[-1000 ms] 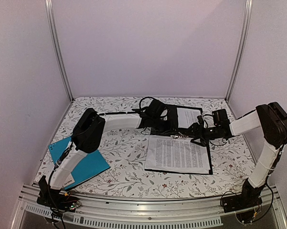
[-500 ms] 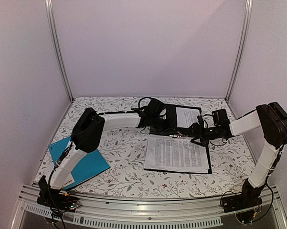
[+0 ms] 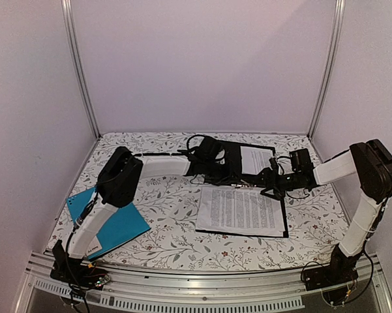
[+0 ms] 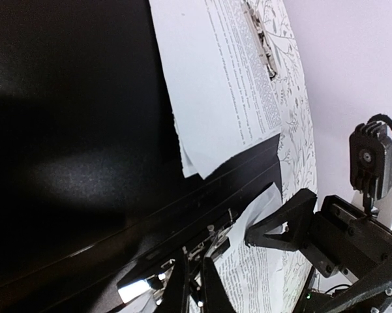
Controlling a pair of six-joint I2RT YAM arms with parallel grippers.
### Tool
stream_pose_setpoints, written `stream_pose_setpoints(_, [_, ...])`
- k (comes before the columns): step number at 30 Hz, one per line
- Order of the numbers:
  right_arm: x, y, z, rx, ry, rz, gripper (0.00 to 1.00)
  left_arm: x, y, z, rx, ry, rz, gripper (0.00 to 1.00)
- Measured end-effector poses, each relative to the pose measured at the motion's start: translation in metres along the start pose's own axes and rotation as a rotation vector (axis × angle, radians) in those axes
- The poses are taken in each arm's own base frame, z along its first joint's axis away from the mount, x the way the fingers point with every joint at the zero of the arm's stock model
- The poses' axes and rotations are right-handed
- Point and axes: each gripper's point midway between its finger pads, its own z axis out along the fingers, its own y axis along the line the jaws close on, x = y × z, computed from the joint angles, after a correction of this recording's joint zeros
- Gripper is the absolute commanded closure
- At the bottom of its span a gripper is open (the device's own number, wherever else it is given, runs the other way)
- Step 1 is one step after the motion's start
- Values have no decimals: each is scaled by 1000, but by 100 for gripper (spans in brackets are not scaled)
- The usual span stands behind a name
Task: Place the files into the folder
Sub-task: Clamp the file onto the spring clip on the folder.
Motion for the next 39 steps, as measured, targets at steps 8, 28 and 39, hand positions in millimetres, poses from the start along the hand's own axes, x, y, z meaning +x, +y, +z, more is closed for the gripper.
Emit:
stream_pose_setpoints(8, [0,1,0,6,11,-10,4,2,2,-3,2,-6,15,100])
stream_pose_setpoints(28, [-6,66,-24,-57,-9,-257,6,31,17,-38,-40,69,104,100])
stream_pose_setpoints(39, [40,81,6,25,95,-490,13,76,29,-73,-21,143,119,100])
